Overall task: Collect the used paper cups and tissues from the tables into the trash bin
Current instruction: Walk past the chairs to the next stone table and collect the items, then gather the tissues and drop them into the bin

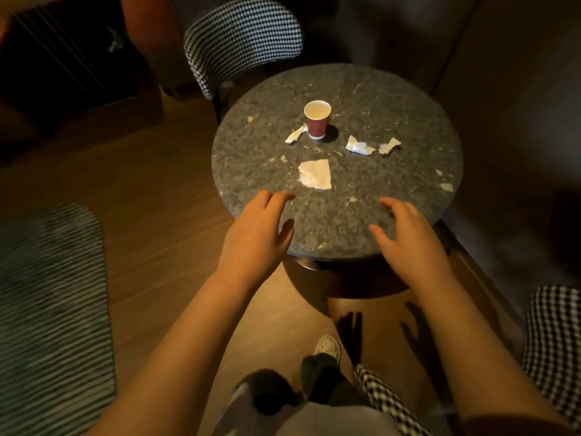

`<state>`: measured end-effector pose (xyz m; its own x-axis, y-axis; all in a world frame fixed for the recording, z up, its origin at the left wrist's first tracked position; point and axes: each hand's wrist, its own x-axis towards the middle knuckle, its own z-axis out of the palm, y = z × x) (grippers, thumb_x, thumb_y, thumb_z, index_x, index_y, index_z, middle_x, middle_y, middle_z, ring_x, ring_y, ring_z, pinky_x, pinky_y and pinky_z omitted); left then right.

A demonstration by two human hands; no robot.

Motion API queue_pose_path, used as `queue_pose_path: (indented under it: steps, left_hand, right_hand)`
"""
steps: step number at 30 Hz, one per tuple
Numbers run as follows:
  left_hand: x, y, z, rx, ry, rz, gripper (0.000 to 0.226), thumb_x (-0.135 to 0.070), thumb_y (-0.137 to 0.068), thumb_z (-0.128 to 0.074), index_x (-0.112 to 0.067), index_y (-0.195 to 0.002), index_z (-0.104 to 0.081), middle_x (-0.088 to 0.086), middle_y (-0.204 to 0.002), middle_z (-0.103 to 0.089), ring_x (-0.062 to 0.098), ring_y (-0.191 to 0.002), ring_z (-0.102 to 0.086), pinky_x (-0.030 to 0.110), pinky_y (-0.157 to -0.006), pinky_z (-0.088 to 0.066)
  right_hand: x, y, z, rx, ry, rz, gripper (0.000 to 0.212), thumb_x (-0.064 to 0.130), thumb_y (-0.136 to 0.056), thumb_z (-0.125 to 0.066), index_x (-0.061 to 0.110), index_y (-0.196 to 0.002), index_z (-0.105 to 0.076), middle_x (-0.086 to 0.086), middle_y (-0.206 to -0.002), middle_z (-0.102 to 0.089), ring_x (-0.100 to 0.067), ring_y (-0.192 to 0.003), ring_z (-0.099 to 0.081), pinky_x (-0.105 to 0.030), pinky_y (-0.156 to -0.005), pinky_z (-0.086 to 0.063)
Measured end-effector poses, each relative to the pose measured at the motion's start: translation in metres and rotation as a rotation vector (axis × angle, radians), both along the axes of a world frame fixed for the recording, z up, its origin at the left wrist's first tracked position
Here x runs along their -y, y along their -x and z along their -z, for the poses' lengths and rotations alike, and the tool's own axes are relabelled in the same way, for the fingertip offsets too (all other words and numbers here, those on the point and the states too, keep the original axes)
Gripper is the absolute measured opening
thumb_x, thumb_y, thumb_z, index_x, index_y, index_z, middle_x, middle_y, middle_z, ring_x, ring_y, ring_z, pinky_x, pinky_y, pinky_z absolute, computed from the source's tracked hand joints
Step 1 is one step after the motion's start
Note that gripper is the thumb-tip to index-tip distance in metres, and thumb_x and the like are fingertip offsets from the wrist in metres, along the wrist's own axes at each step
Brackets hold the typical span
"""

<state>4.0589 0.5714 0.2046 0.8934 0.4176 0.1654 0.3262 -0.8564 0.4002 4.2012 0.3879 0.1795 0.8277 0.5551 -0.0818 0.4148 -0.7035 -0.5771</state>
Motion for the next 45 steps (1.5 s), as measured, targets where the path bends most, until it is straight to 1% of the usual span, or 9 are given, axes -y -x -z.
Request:
queue_pose_path:
  steps: [5,9,15,22,26,31,34,40,45]
  left_hand:
    - [-0.037,-0.053,0.039,-0.048,0.052,0.026,0.034,-0.021,-0.090,-0.059,-0.018,-0.124,-0.053,0.002,-0.114,-0.053,0.019,-0.097,-0.057,0.032,-0.070,-0.049]
    - [-0.067,-0.095,0.085,-0.073,0.125,0.039,0.041,-0.020,-0.090,-0.060,-0.018,-0.129,-0.049,0.004,-0.116,-0.053,0.020,-0.100,-0.056,0.034,-0.074,-0.050]
    - [-0.115,-0.155,0.163,-0.226,0.143,0.094,0.036,-0.026,-0.092,-0.055,-0.018,-0.127,-0.053,0.004,-0.120,-0.057,0.023,-0.109,-0.053,0.034,-0.080,-0.046]
    - [-0.154,-0.203,0.203,-0.232,0.093,0.343,0.037,-0.022,-0.090,-0.057,-0.013,-0.126,-0.055,0.008,-0.121,-0.056,0.031,-0.103,-0.053,0.040,-0.083,-0.046]
    - [-0.162,-0.218,0.208,-0.260,0.119,0.468,0.037,-0.024,-0.092,-0.053,-0.014,-0.127,-0.054,0.005,-0.123,-0.056,0.028,-0.107,-0.050,0.041,-0.087,-0.045]
    - [-0.169,-0.224,0.217,-0.281,0.088,0.487,0.026,-0.018,-0.092,-0.054,-0.015,-0.118,-0.059,0.005,-0.114,-0.055,0.026,-0.099,-0.048,0.041,-0.076,-0.046]
    - [-0.175,-0.222,0.219,-0.305,0.050,0.498,0.020,-0.012,-0.089,-0.058,-0.015,-0.109,-0.061,0.005,-0.106,-0.054,0.026,-0.094,-0.049,0.038,-0.071,-0.045]
    - [-0.183,-0.215,0.201,-0.361,0.157,0.554,0.022,-0.017,-0.094,-0.053,-0.015,-0.113,-0.062,0.006,-0.106,-0.056,0.025,-0.102,-0.050,0.033,-0.081,-0.040]
    - [-0.165,-0.208,0.142,-0.164,0.206,0.619,0.016,-0.017,-0.091,-0.057,-0.013,-0.104,-0.066,0.005,-0.096,-0.059,0.026,-0.093,-0.055,0.033,-0.075,-0.044]
  right_hand:
    - [-0.030,-0.063,0.023,-0.037,0.051,-0.021,0.051,0.027,-0.091,-0.058,0.018,-0.138,-0.041,-0.005,-0.134,-0.045,-0.023,-0.122,-0.046,-0.035,-0.094,-0.041]
    - [-0.057,-0.108,0.049,-0.048,0.094,-0.029,0.050,0.025,-0.091,-0.058,0.016,-0.137,-0.041,-0.006,-0.135,-0.044,-0.023,-0.123,-0.043,-0.033,-0.097,-0.038]
    - [-0.111,-0.157,0.101,0.005,0.051,0.031,0.037,0.021,-0.091,-0.057,0.016,-0.127,-0.052,-0.005,-0.128,-0.051,-0.021,-0.116,-0.049,-0.031,-0.093,-0.040]
    - [-0.172,-0.210,0.156,0.023,0.216,0.100,0.059,0.017,-0.094,-0.053,0.013,-0.147,-0.027,-0.007,-0.157,-0.017,-0.025,-0.143,-0.017,-0.037,-0.113,-0.020]
    - [-0.181,-0.230,0.173,0.025,0.309,0.110,0.061,0.013,-0.092,-0.052,0.014,-0.147,-0.027,-0.008,-0.157,-0.016,-0.027,-0.142,-0.017,-0.042,-0.115,-0.021]
    - [-0.175,-0.222,0.187,0.133,0.320,0.107,0.036,0.012,-0.090,-0.053,0.013,-0.126,-0.054,-0.010,-0.127,-0.050,-0.031,-0.117,-0.042,-0.046,-0.094,-0.041]
    - [-0.168,-0.197,0.189,0.110,0.313,0.150,0.025,0.013,-0.090,-0.053,0.013,-0.114,-0.059,-0.011,-0.114,-0.052,-0.030,-0.108,-0.046,-0.043,-0.088,-0.043]
    - [-0.149,-0.130,0.176,0.010,0.164,0.316,0.014,0.009,-0.086,-0.057,0.005,-0.096,-0.066,-0.016,-0.094,-0.058,-0.035,-0.088,-0.056,-0.038,-0.078,-0.043]
    - [-0.115,-0.077,0.118,0.003,-0.050,0.595,0.011,0.017,-0.089,-0.061,0.013,-0.098,-0.066,-0.004,-0.093,-0.059,-0.020,-0.082,-0.057,-0.027,-0.073,-0.042]
